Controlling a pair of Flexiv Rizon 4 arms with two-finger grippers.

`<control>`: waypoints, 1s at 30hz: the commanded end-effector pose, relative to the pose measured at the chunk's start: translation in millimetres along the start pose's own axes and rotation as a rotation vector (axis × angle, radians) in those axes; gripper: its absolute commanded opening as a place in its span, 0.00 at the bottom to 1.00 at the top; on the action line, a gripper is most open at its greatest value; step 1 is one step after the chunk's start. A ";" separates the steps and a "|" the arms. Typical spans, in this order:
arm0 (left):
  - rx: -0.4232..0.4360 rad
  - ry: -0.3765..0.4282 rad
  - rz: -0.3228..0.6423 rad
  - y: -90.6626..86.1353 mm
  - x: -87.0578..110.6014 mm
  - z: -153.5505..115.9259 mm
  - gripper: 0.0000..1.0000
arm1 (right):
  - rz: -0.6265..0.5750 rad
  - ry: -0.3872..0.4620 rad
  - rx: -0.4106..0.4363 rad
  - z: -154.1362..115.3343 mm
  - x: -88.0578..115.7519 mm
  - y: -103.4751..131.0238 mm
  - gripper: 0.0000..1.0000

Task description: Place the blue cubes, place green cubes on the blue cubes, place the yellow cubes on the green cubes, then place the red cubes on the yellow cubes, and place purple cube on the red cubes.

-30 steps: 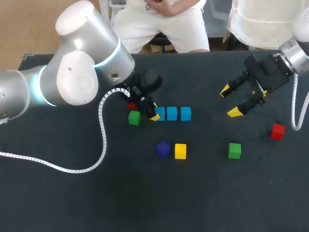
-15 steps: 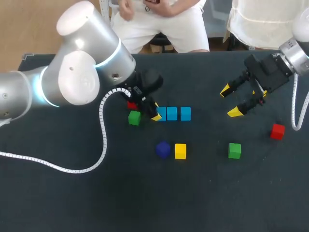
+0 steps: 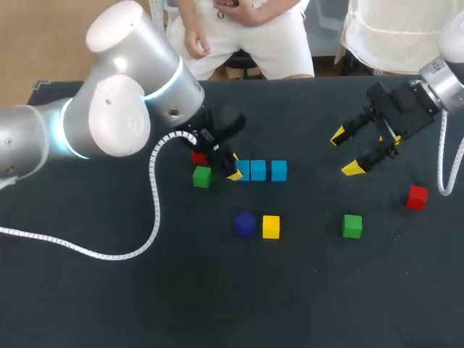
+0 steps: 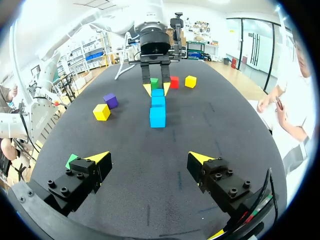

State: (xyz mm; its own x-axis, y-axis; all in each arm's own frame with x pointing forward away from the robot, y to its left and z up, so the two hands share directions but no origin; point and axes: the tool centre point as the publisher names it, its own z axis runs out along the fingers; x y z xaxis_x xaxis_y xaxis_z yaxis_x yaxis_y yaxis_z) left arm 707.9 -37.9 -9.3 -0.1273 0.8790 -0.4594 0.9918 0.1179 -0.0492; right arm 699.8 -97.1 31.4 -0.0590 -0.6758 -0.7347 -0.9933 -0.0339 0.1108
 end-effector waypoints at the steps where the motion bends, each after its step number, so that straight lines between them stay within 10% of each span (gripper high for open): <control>1: 0.009 0.007 0.004 4.4 -1.7 1.8 0.00 | -0.001 -0.001 0.001 0.0 0.0 0.1 1.00; 30: -0.023 0.006 -0.008 4.7 2.6 3.4 0.00 | -0.001 -0.001 0.001 0.0 0.0 0.1 1.00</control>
State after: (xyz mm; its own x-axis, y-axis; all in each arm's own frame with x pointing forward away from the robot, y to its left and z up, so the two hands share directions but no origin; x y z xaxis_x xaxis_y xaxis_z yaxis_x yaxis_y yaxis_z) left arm 712.5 -36.6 -12.6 -0.1344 0.8808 -0.4540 0.9904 0.1338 -0.0336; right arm 699.8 -97.1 31.4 -0.0590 -0.6758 -0.7347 -0.9933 -0.0338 0.1108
